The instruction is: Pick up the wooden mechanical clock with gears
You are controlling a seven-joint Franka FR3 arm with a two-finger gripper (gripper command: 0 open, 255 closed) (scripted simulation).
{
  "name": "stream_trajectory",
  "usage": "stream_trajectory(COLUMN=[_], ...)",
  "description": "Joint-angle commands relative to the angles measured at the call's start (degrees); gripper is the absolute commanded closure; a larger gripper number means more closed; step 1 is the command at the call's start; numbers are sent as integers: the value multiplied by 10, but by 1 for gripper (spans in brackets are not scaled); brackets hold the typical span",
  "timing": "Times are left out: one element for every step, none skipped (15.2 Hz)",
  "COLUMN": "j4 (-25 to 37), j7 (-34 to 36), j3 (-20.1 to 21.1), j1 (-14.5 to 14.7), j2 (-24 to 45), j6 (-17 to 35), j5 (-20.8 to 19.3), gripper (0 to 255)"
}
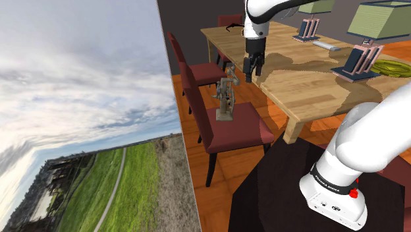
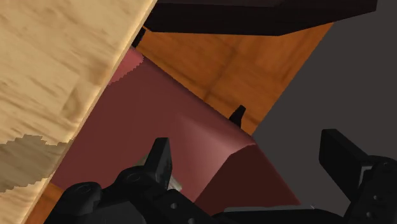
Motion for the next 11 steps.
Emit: stream_trajectory(j4=[26, 40, 55, 71, 87, 104, 122, 141, 161, 181, 202], j7=[-36, -52, -67, -83, -98, -113, -127, -142, -156, -170, -184], j3=[-13, -17, -21, -25, -28, -31, -34, -36, -37, -38, -39], j1=[0, 0, 0, 0, 0, 0, -1, -2, -3, -5, -6], j2=[44, 66, 88, 110, 132, 154, 176, 199, 221, 244, 267], j6=[18, 25, 31, 37, 43, 48, 52, 56, 59, 62, 64], j5=[-7, -9, -11, -11, -12, -12, -12, -11, -10, -9, -7], gripper=[0, 0, 0, 0, 0, 0, 0, 0, 0, 0, 0])
